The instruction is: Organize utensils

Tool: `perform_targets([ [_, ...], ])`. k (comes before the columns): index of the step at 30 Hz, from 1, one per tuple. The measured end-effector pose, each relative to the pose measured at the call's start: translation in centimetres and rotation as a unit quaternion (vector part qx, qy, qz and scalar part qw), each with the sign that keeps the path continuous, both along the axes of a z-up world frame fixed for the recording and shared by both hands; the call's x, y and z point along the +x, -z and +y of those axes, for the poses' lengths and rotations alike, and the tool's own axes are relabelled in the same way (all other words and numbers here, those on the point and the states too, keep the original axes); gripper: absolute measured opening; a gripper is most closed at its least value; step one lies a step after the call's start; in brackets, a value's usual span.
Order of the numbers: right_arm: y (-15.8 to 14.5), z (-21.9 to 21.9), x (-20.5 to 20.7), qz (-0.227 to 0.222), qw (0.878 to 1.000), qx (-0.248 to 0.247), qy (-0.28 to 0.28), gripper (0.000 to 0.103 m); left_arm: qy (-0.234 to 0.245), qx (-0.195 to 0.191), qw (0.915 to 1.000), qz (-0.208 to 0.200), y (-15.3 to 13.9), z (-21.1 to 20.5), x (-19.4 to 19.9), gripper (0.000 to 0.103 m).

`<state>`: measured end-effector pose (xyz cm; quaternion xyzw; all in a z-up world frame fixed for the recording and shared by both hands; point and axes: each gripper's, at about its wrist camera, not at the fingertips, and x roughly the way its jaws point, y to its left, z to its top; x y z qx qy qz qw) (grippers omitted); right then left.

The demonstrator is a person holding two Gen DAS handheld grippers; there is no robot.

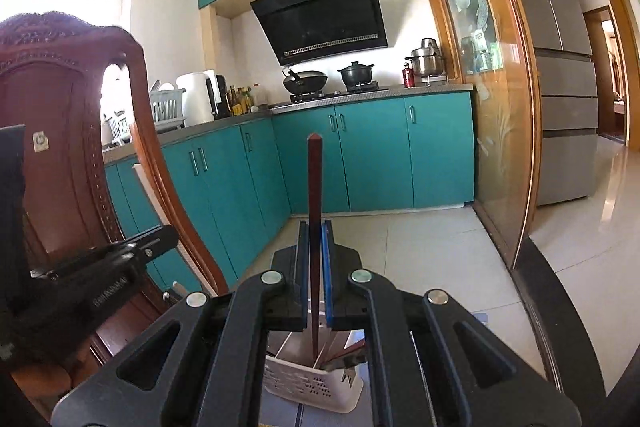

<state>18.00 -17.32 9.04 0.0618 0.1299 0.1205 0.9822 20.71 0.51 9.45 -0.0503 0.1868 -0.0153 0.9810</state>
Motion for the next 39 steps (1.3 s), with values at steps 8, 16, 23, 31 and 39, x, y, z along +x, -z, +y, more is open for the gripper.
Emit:
perform_targets([
  [8, 0.8, 1.4, -0.2, 0.000, 1.000, -0.022, -0.002, 0.006, 0.003, 0.028, 0.9996, 0.001, 2.2, -1.0, -0.3, 0.007],
  [16, 1.5, 2.5, -0.4, -0.003, 0.999, -0.046, 0.000, 0.006, 0.004, 0.042, 0.9991, 0.004, 3.0, -1.4, -0.4, 0.007],
  [23, 2.2, 2.7, -0.1, 0.009, 0.999, -0.052, 0.005, 0.007, -0.005, 0.048, 0.9988, 0.006, 3.6, -1.3, -0.4, 0.008],
  [31, 0.9, 1.1, -1.7, -0.007, 1.000, -0.020, 0.000, 0.039, -0.017, 0.030, 0.9994, 0.001, 3.2, 0.0, -1.3, 0.033],
  [39, 0.9, -0.7, -6.1, -0.039, 0.999, 0.009, 0.000, 0.072, -0.044, 0.038, 0.9976, -0.037, 4.0, 1.2, -5.4, 0.062],
])
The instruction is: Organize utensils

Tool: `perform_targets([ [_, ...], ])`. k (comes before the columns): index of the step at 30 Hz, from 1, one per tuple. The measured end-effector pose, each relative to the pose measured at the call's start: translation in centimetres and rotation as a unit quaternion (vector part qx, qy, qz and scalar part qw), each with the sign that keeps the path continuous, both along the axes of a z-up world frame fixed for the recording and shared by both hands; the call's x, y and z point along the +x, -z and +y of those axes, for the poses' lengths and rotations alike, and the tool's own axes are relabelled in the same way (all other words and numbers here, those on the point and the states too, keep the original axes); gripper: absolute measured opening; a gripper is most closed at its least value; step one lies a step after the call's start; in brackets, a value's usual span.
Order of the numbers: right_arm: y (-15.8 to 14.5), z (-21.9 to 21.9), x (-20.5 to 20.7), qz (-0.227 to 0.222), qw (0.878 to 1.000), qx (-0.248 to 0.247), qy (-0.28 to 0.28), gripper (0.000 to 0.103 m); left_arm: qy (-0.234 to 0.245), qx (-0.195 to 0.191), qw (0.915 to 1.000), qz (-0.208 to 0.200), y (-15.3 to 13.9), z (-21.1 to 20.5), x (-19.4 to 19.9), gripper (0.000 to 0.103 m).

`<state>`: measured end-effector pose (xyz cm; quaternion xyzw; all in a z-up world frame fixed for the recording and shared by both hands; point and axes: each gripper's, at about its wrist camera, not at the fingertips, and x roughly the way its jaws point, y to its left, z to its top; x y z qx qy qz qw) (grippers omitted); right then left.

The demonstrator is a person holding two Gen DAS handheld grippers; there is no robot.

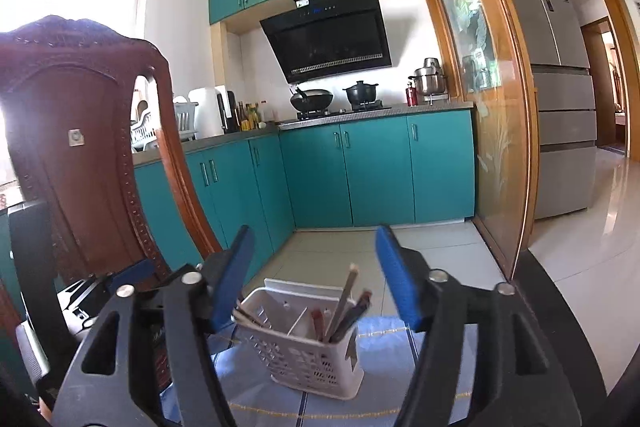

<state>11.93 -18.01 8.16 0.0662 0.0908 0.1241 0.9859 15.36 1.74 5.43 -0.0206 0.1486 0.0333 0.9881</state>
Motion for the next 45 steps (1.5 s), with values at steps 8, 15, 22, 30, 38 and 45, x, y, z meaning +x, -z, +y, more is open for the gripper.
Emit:
perform_targets([
  [8, 8.3, -1.1, -7.5, -0.001, 0.999, -0.044, 0.017, 0.100, -0.007, 0.036, 0.9993, 0.001, 4.8, 1.2, -7.0, 0.086],
  [15, 9.9, 0.2, -12.9, -0.048, 0.994, -0.096, 0.035, 0.100, -0.019, 0.010, 0.9991, -0.037, 5.6, 2.7, -12.8, 0.099],
  [22, 10.2, 1.2, -12.7, -0.047, 0.992, -0.113, 0.038, 0.100, -0.012, 0.011, 0.9990, -0.040, 6.1, 2.6, -14.5, 0.099],
  [30, 10.3, 1.3, -12.7, -0.050, 0.992, -0.110, 0.033, 0.100, -0.011, 0.032, 0.9985, -0.042, 6.8, 2.4, -14.8, 0.099],
  [38, 10.4, 0.9, -13.3, -0.055, 0.993, -0.104, 0.032, 0.100, -0.002, 0.048, 0.9979, -0.043, 7.1, 1.5, -14.7, 0.099],
  [45, 10.4, 0.9, -13.3, -0.056, 0.992, -0.106, 0.034, 0.100, 0.000, 0.054, 0.9977, -0.041, 7.5, 1.0, -14.7, 0.099],
])
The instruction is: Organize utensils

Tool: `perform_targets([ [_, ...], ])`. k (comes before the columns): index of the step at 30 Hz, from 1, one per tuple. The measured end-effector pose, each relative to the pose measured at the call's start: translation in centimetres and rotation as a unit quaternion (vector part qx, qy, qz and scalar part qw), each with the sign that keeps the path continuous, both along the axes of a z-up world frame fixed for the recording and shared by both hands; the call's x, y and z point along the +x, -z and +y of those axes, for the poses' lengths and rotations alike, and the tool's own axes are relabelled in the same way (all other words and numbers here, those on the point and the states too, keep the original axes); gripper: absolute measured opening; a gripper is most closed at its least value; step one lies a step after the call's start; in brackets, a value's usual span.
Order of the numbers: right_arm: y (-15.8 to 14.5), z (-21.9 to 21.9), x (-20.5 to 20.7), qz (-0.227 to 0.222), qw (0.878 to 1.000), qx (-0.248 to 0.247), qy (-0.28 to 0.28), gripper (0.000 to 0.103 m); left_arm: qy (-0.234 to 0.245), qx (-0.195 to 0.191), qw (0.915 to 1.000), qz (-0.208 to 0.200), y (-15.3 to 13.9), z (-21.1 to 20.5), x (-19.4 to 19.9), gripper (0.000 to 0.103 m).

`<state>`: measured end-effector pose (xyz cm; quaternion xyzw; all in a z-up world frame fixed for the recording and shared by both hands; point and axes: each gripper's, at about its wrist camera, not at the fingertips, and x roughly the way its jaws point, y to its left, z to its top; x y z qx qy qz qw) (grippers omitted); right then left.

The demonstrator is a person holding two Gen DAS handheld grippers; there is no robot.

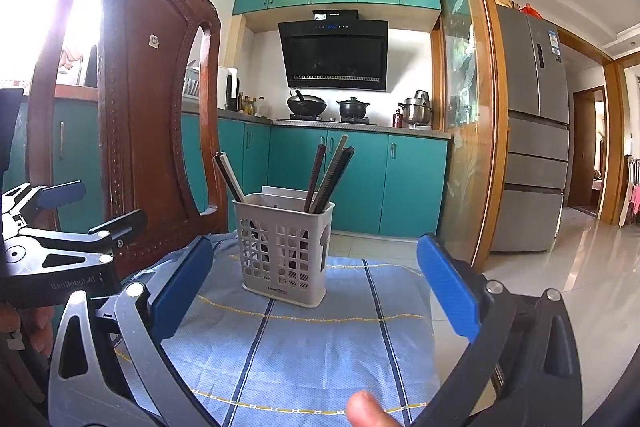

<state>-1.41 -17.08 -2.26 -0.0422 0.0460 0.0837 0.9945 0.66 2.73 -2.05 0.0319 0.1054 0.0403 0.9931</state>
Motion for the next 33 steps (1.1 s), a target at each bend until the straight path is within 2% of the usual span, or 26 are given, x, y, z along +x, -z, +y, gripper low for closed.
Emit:
perform_targets([
  [33, 0.07, -0.08, 0.12, 0.004, 1.000, -0.007, -0.004, 0.100, -0.007, 0.003, 1.0000, -0.001, 0.25, 0.02, 0.02, 0.099],
])
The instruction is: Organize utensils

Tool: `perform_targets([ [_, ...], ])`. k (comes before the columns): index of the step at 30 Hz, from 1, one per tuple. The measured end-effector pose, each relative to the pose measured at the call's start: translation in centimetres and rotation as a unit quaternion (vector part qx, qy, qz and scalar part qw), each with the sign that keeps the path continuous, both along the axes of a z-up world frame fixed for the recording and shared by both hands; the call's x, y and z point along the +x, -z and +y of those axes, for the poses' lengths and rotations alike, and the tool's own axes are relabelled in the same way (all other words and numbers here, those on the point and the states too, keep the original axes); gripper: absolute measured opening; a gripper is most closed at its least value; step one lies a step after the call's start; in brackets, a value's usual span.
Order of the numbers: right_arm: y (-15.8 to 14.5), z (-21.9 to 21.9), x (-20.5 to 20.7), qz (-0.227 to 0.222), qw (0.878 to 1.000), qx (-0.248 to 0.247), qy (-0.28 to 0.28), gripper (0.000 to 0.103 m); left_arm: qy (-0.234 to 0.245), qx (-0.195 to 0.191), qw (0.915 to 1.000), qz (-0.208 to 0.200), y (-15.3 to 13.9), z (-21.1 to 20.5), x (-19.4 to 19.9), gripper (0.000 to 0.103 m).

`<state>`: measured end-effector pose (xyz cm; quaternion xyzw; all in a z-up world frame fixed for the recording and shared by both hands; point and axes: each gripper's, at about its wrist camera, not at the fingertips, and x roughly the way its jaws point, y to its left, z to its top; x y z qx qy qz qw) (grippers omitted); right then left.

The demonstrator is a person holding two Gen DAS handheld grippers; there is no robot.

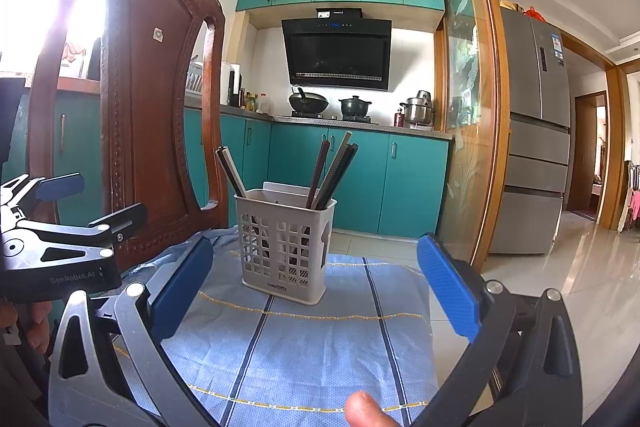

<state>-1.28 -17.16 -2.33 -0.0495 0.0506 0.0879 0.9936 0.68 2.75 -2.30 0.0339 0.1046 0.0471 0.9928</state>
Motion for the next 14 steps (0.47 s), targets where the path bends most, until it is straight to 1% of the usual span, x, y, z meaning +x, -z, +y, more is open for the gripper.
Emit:
perform_targets([
  [5, 0.1, 0.0, 0.0, 0.001, 1.000, -0.002, -0.002, 0.100, 0.000, 0.009, 0.9999, -0.005, 0.2, -0.5, -0.3, 0.099],
  [10, 0.3, 0.0, 0.4, 0.007, 1.000, -0.004, 0.001, 0.100, 0.001, 0.012, 0.9999, 0.002, 0.2, -0.7, -0.1, 0.100],
  [12, 0.8, 0.1, 1.5, 0.034, 0.999, -0.007, 0.017, 0.100, 0.004, 0.006, 0.9998, 0.016, 0.3, -0.7, 0.3, 0.100],
  [13, 1.4, 0.2, 3.1, 0.076, 0.997, -0.011, 0.027, 0.100, 0.003, 0.004, 0.9996, 0.026, 0.5, -0.6, 0.5, 0.100],
  [14, 2.1, 0.3, 4.9, 0.119, 0.992, -0.015, 0.031, 0.100, 0.002, -0.002, 0.9988, 0.049, 0.8, -0.6, 1.1, 0.100],
])
